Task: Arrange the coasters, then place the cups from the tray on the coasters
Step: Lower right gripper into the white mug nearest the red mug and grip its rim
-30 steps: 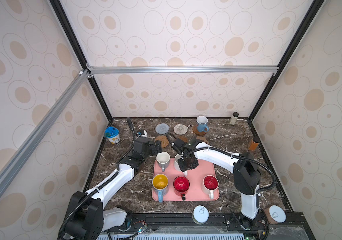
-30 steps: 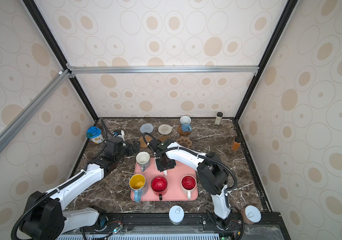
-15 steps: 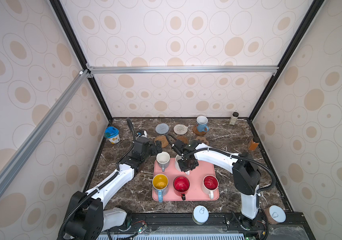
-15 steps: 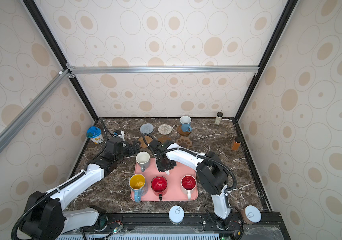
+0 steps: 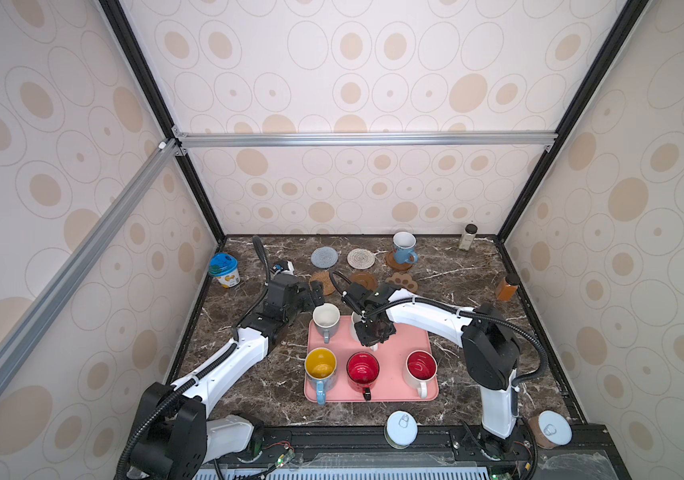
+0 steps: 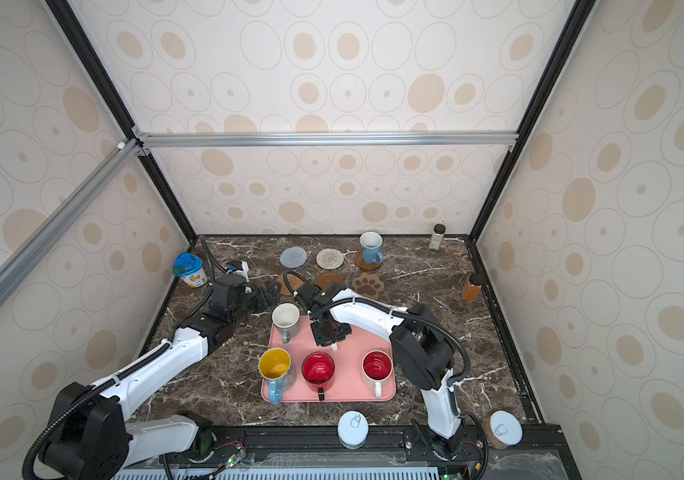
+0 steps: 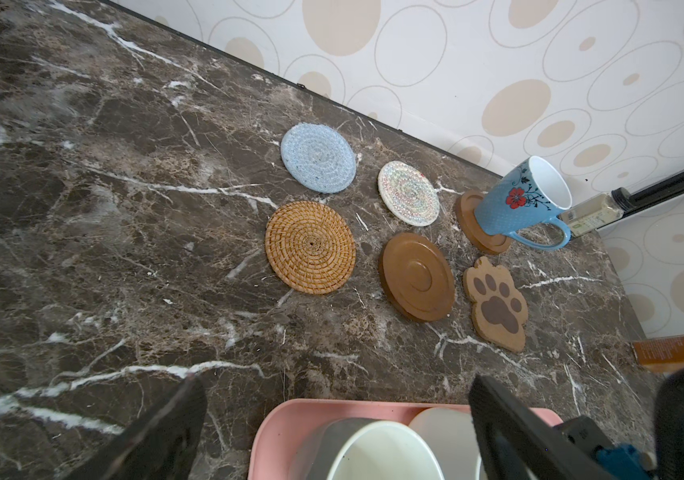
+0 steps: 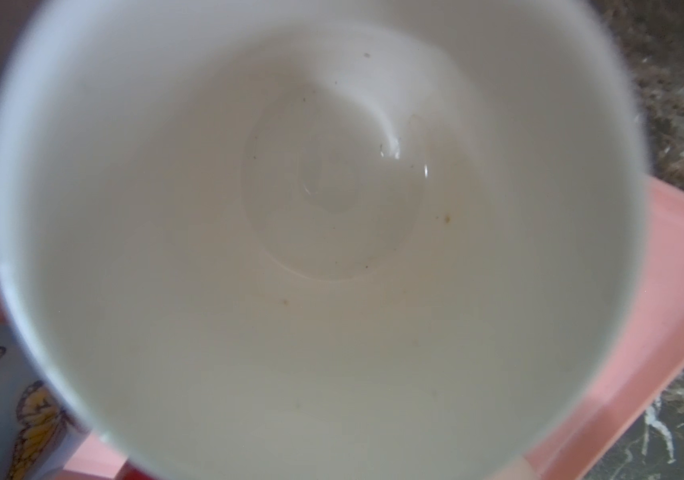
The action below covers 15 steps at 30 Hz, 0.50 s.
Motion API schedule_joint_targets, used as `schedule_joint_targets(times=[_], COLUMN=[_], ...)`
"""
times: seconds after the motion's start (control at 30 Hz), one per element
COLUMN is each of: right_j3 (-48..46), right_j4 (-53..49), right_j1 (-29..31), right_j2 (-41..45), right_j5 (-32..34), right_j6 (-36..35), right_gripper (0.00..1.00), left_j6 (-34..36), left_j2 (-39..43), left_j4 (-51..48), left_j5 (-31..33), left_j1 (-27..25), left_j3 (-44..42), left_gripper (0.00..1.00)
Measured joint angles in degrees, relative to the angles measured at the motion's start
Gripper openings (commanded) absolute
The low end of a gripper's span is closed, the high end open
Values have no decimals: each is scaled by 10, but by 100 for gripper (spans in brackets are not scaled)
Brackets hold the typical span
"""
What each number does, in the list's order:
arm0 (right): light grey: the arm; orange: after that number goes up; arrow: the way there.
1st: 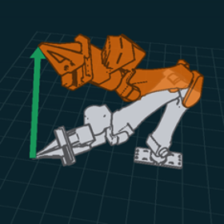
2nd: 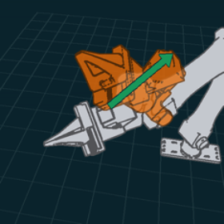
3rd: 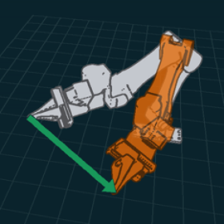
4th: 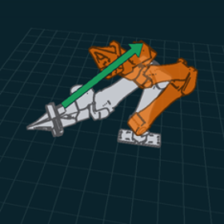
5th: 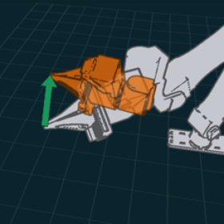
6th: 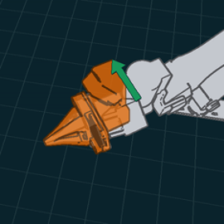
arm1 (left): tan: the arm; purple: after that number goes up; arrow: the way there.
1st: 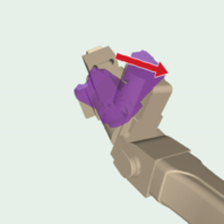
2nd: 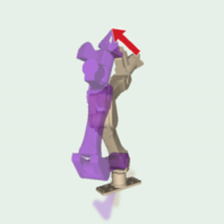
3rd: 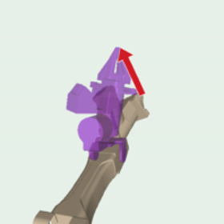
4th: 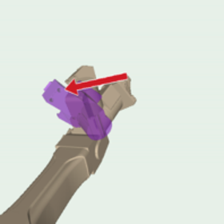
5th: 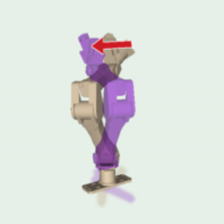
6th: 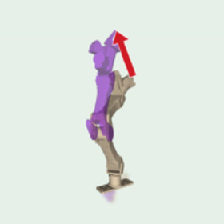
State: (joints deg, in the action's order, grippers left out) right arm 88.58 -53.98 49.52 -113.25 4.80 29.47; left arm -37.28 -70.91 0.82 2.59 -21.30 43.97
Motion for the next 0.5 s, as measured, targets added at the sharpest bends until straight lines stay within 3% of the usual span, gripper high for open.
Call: schedule_joint_targets(times=[0.2, 0.5], right_j3=[-1, -3], right_j4=[0, 2], right_j1=[0, 5], right_j2=[0, 2], right_j5=[2, 14], right_j6=[0, 0], right_gripper=[12, 8], left_j6=[0, -1], left_j2=[0, 0], left_j4=[0, 0], left_j5=[0, 0], left_j1=[0, 0], left_j3=[0, -3], left_gripper=[100, 100])
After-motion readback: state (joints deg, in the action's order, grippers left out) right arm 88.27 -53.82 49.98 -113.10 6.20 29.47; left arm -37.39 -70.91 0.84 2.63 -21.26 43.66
